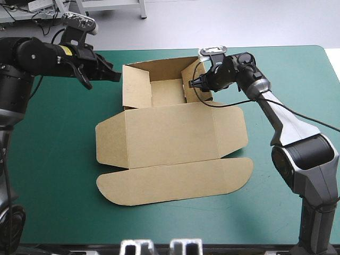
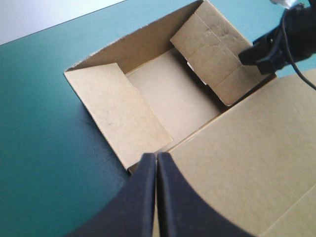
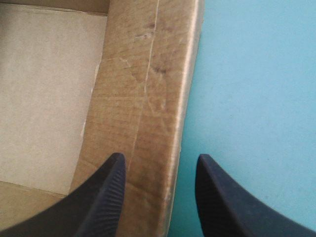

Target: Fold the box

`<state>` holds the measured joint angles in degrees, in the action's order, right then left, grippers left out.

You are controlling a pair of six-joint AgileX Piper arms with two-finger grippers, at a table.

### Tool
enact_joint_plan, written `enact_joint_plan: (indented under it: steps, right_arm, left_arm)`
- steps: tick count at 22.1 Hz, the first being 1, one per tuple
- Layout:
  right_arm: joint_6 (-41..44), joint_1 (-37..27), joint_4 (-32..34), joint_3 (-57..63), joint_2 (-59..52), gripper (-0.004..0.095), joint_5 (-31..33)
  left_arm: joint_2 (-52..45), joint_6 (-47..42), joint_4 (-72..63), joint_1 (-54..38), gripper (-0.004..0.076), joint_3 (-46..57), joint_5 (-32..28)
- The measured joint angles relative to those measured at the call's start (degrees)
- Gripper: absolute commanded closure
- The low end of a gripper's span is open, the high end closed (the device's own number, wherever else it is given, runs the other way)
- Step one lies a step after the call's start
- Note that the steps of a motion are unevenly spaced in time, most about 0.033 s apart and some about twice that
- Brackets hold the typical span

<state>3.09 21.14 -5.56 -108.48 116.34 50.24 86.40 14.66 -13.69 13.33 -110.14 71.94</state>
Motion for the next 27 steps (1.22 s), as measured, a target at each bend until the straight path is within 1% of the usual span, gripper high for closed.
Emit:
enact_joint_plan:
  steps: [1, 2, 3, 4, 7, 8, 10, 12, 13, 17, 23, 27]
  right_arm:
    - [-1.9, -0.8, -1.6, 0.0, 0.9, 0.0653, -0.4]
    - [-4.0, -1.5, -3.4, 0.0, 1.9, 0.0711, -0.3]
    - [-4.7, -1.7, -4.1, 0.0, 2.2, 0.0891, -0.3]
    - [-6.3, -2.0, -5.1, 0.0, 2.7, 0.0924, 0.1]
    - [-8.0, -2.1, -6.0, 0.0, 2.8, 0.0926, 0.3]
    - [-8.9, -2.1, -6.1, -0.6, 2.8, 0.0926, 2.1]
    - [-8.5, -2.2, -4.4, -2.8, 3.0, 0.0926, 7.8]
    - [-5.8, -3.0, -0.6, -7.8, 3.0, 0.0925, 15.3]
    - [-4.8, -4.4, 1.9, -10.8, 2.7, 0.0925, 18.9]
    - [-3.1, -10.2, 6.1, -12.6, -2.5, 0.0926, 21.2]
    - [-3.1, -19.1, 6.1, -12.9, -9.5, 0.0925, 21.6]
    - [-3.1, -26.9, 6.0, -9.0, -12.4, 0.0926, 21.4]
  left_arm:
    - [-2.8, 0.2, 0.0, 0.0, 0.0733, 2.9, 0.0]
    - [-5.6, 0.2, 0.0, 0.0, 0.0733, 5.7, 0.0]
    - [-6.9, 0.2, 0.0, 0.0, 0.0733, 7.3, 0.0]
    - [-9.2, 0.2, 0.0, 0.0, 0.0733, 10.6, 0.0]
    - [-13.6, 0.2, 0.0, 0.0, 0.0733, 16.2, 0.0]
    - [-15.8, 0.2, 0.0, 0.0, 0.0733, 19.1, 0.0]
    - [-18.6, 0.2, 0.2, 0.0, 0.0733, 22.6, 0.0]
    - [-21.0, 0.2, 0.9, 0.0, 0.0733, 24.9, 0.0]
    - [-22.5, 0.2, 1.4, 0.0, 0.0733, 26.4, 0.0]
    - [-25.3, 0.0, 4.0, 0.0, 0.0733, 29.5, 0.0]
    - [-26.7, -1.0, 5.8, 0.0, 0.0733, 35.4, 0.0]
    - [-27.7, -2.2, 8.1, 0.0, 0.0733, 41.0, 0.0]
